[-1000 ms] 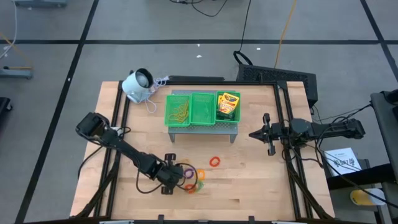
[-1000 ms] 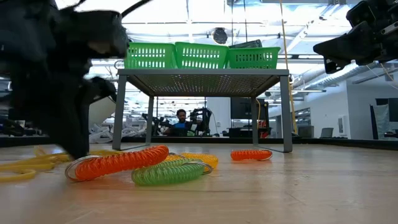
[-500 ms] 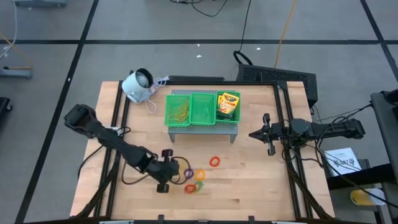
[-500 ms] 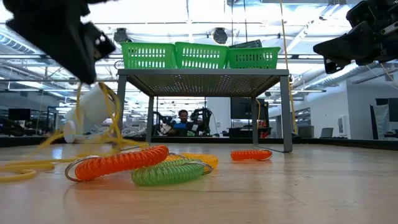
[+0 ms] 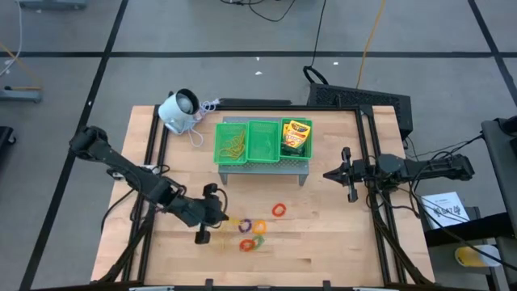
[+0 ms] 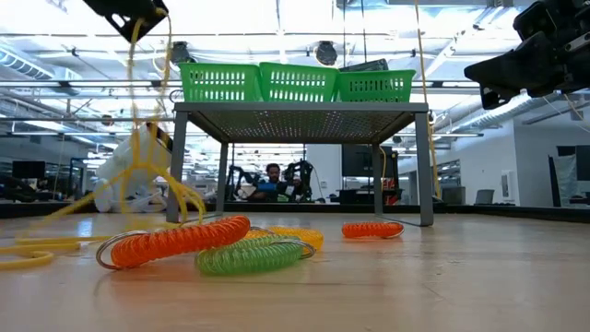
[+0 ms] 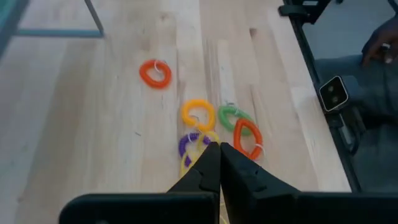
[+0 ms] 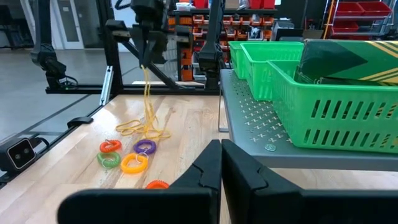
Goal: Pick & Place Office Desk Supplies
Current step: Put the yellow rubber band into the left green basket
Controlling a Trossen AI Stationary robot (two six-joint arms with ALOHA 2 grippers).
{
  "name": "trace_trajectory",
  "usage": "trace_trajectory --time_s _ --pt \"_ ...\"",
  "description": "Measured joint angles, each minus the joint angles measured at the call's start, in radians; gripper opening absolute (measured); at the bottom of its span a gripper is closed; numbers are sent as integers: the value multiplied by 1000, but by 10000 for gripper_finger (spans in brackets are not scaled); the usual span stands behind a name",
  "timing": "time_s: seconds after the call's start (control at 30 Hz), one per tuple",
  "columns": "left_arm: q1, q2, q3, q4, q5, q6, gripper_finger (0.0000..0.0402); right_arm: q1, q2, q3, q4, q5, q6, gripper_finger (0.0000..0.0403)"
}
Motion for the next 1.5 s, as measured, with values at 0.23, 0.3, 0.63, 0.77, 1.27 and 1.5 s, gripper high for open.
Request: trace_trajectory --time_s 0.23,0.3,0.63,0.77,1.27,1.5 --pt "-4 -72 0 1 -59 -22 9 0 0 0 0 0 0 0" --pt "-4 -96 0 2 -65 -13 4 0 0 0 0 0 0 0" --pt "-5 -198 0 91 -203 65 7 0 0 0 0 0 0 0" --pt "-3 -239 0 157 -307 151 11 0 0 0 0 0 0 0" --pt "23 -344 0 348 -537 480 9 0 0 0 0 0 0 0" --pt "103 -344 0 344 -547 525 4 0 0 0 0 0 0 0"
